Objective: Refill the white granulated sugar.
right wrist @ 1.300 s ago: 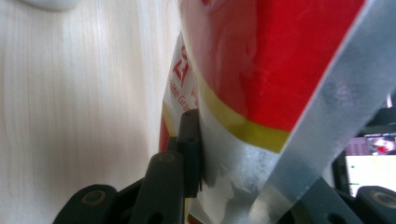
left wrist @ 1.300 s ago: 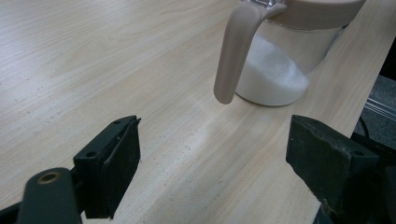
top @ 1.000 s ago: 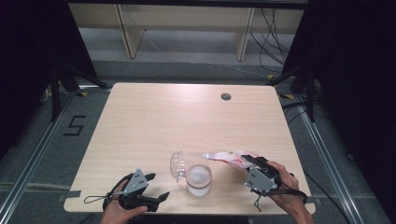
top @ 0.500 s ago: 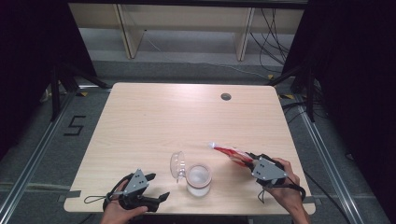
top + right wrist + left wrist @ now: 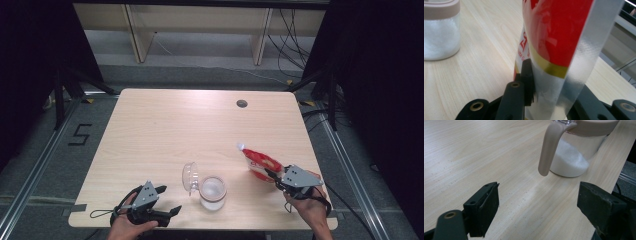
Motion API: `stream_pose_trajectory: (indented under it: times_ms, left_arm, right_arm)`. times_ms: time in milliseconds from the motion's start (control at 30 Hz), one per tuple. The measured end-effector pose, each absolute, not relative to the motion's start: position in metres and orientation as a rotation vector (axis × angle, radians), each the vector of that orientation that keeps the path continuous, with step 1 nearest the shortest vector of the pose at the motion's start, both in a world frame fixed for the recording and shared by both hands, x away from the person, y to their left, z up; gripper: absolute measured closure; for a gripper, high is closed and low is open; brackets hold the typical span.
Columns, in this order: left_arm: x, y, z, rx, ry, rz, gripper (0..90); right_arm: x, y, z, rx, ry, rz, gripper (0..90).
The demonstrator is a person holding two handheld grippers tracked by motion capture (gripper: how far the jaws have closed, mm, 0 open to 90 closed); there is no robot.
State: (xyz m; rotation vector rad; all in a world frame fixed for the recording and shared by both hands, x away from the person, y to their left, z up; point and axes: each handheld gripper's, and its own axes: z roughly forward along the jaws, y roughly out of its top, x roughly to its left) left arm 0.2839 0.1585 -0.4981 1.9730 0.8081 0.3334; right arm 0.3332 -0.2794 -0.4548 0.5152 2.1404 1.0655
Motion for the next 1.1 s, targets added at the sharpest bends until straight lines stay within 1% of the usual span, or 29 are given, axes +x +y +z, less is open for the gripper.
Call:
stream_pose_trajectory:
  times_ms: [633,800,900,1000,1100]
  left_arm:
    - [0.285,0.159,-0.498,1.986,0.793,0.336,17.4]
    - [0.285,0.159,-0.498,1.980,0.799,0.334,17.4]
    - [0.285,0.159,-0.498,1.984,0.802,0.338,17.4]
    - [0.285,0.159,-0.498,1.974,0.802,0.327,17.4]
    - [0.285,0.158,-0.496,1.970,0.794,0.318,17.4]
  right_arm:
    - [0.333,-0.298,-0.459,0.711,2.087,1.143,74.5]
    - [0.333,-0.299,-0.459,0.718,2.068,1.152,73.6]
    - [0.333,-0.300,-0.459,0.717,2.066,1.145,71.4]
    - [0.331,-0.302,-0.458,0.771,2.035,1.167,66.7]
    - [0.328,-0.305,-0.455,0.754,2.019,1.164,59.8]
